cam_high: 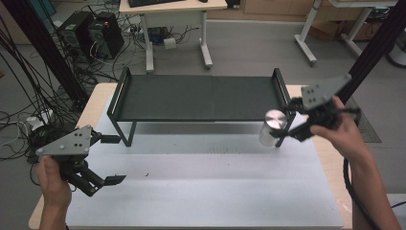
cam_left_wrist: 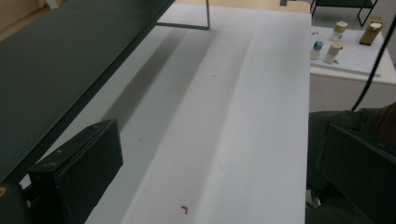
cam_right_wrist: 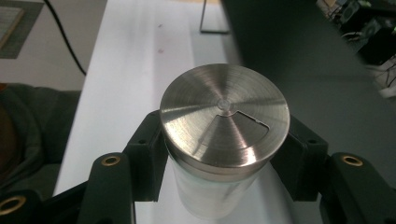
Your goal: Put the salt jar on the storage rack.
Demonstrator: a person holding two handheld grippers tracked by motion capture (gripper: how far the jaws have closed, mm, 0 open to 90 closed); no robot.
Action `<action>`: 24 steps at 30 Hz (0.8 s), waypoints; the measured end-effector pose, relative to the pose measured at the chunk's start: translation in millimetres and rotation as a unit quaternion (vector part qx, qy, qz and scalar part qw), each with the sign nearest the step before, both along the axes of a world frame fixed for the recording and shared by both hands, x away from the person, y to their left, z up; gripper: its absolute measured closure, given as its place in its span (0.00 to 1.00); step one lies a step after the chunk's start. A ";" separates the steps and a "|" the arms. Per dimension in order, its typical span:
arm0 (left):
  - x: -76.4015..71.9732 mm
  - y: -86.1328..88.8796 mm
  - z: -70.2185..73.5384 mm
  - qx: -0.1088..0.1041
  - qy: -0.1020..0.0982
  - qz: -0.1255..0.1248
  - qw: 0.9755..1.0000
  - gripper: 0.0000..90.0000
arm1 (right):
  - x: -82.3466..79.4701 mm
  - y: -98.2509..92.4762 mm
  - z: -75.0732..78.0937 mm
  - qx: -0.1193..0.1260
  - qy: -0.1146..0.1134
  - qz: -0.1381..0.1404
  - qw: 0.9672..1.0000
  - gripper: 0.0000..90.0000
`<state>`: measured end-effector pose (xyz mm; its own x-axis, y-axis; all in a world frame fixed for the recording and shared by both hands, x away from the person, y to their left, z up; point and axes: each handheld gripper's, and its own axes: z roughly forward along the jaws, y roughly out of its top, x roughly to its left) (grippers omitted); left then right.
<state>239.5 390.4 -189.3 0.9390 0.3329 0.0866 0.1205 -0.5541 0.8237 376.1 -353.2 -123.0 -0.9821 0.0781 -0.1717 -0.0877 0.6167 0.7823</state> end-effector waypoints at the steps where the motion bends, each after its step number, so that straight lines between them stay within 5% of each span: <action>1: -1.6 -0.5 0.3 0.003 0.002 0.003 1.000 0.01 | 14.2 14.7 14.6 -0.001 -0.011 0.002 1.000 0.47; 4: -3.0 -0.1 0.4 0.002 0.002 0.003 1.000 0.01 | 32.7 32.0 28.4 -0.001 -0.014 0.003 1.000 0.47; 5: -3.9 -0.4 0.6 0.002 0.002 0.002 1.000 0.01 | 53.7 47.7 36.0 0.007 -0.009 0.008 1.000 0.47; 10: -8.4 -1.2 1.1 0.005 0.005 0.006 1.000 0.01 | 87.4 80.3 40.3 0.009 0.002 -0.005 1.000 0.47; 17: -14.2 1.0 1.2 0.011 0.008 0.010 1.000 0.01 | 133.4 124.8 17.9 0.000 0.033 -0.041 0.999 0.47; 24: -16.0 2.0 0.2 0.013 0.011 0.009 1.000 0.01 | 149.8 140.0 -3.6 -0.007 0.051 -0.054 0.997 0.47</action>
